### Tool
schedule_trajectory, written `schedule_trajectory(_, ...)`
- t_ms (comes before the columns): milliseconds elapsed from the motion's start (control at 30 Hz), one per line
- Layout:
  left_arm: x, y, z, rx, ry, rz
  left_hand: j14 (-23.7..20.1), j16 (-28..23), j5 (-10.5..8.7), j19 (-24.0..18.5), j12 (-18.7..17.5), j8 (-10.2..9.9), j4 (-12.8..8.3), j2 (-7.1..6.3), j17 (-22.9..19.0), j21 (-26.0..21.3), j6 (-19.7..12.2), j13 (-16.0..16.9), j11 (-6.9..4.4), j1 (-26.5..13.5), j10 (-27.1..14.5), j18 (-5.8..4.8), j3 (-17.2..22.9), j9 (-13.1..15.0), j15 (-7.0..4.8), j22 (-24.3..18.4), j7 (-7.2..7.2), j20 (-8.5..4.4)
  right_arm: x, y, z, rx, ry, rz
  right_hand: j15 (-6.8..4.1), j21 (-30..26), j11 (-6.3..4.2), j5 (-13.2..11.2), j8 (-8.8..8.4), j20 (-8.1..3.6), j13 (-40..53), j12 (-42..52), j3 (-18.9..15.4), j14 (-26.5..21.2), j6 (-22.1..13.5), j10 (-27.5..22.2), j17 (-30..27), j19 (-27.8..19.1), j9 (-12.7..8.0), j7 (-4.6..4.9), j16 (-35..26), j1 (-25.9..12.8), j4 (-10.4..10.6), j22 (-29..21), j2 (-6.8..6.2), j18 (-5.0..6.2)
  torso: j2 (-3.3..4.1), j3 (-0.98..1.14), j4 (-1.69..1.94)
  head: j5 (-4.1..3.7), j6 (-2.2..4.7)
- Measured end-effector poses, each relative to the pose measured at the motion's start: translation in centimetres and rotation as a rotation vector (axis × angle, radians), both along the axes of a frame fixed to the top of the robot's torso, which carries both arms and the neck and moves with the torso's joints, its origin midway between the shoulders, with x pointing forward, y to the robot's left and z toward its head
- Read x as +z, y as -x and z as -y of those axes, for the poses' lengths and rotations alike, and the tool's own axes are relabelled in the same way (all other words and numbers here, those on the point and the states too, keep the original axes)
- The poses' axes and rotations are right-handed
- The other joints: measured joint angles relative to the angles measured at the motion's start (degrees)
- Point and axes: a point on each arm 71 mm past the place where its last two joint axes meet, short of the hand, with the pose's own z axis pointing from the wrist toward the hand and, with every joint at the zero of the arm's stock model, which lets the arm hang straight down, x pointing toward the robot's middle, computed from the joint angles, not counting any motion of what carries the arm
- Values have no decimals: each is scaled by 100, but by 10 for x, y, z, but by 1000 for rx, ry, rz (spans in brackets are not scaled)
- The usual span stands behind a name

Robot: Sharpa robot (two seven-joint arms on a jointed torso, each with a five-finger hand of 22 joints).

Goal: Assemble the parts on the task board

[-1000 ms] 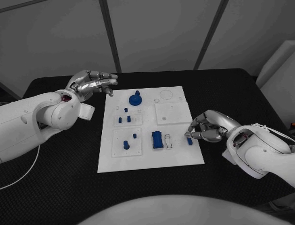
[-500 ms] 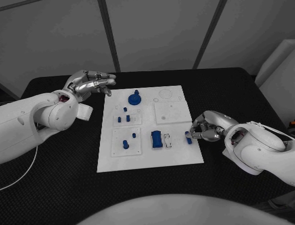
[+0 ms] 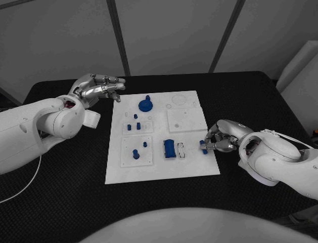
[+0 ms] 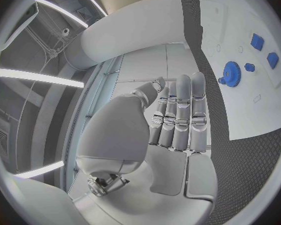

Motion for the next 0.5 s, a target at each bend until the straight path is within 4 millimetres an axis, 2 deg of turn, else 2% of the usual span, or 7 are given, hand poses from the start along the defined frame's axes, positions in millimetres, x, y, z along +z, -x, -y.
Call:
schedule_trajectory(400,0,0,-1,1,-1,0,0,0,0,0,0,0,0,0,0,0,0,0,0,0,0,0,0,0,0,0,0,0,-3,0,-10,30,22,-11,0,0,0,0,24,0,3,0,0,0,42,0,-1,0,11,-39,0,-6,0,4,-6,0,-4,-3,-2,23,-31)
schedule_trajectory(500,0,0,-1,1,-1,0,0,0,0,0,0,0,0,0,1,0,0,0,0,0,0,0,0,0,0,0,0,0,-3,0,-12,41,33,-8,0,0,0,0,4,0,4,0,0,0,60,0,-1,0,11,-24,0,17,0,6,-28,0,-7,-4,-2,26,-38)
